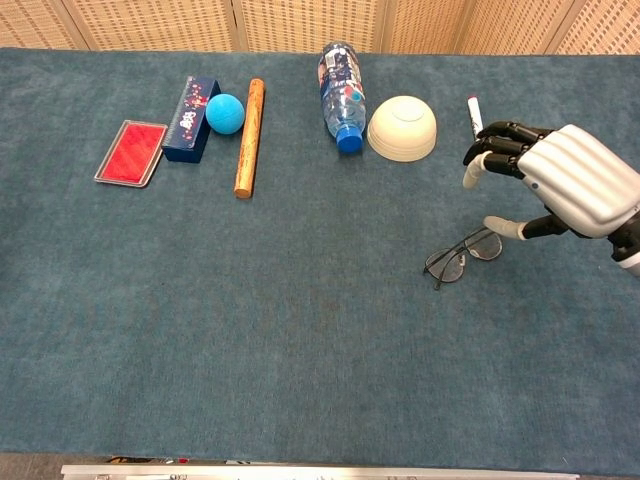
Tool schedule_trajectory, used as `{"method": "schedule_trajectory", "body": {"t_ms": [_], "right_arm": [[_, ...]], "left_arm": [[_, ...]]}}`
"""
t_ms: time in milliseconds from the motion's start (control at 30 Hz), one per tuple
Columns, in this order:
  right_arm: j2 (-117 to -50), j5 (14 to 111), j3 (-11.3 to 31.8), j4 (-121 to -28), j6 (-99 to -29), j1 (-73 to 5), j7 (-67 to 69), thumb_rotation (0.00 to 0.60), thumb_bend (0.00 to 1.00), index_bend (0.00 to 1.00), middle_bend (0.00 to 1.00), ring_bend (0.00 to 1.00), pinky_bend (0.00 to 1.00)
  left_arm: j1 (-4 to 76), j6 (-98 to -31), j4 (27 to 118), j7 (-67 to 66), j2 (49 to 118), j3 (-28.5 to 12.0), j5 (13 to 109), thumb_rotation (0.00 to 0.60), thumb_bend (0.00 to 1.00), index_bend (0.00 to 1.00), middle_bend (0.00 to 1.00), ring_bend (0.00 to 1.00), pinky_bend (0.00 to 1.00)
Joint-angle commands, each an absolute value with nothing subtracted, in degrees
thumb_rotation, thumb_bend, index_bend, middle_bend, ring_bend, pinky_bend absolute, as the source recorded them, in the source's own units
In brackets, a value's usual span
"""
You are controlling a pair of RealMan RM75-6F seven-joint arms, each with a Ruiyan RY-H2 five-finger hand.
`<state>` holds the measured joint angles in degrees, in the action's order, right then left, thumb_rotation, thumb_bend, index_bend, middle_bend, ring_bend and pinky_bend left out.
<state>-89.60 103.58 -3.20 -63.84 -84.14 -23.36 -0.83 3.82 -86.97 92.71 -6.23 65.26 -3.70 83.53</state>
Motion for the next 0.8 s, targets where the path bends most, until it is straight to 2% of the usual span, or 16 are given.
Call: {"method": "schedule_trajectory", "body": {"t_ms": [33, 800], "right_arm": [[-90.1, 103.1, -3.2, -62.8, -83.7, -23.3, -0.4, 0.6, 0.16, 0.44, 0.37, 0.2, 0.45], [-93.3, 101.4, -4.6, -55.3, -81.3, -22.1, 1.0, 0.6, 0.16, 0.44, 0.37, 0.2, 0.45]], "left_arm": [[3.8, -86.9, 92.7, -6.3, 65.3, -3.7, 83.5, 0.6, 0.11, 0.43, 0.41, 0.36, 0.55], [3.7, -87.1, 92.7, -6.2, 65.2, -3.6, 83.6, 0.6, 0.11, 0.43, 0.41, 0.36, 0.55]]}}
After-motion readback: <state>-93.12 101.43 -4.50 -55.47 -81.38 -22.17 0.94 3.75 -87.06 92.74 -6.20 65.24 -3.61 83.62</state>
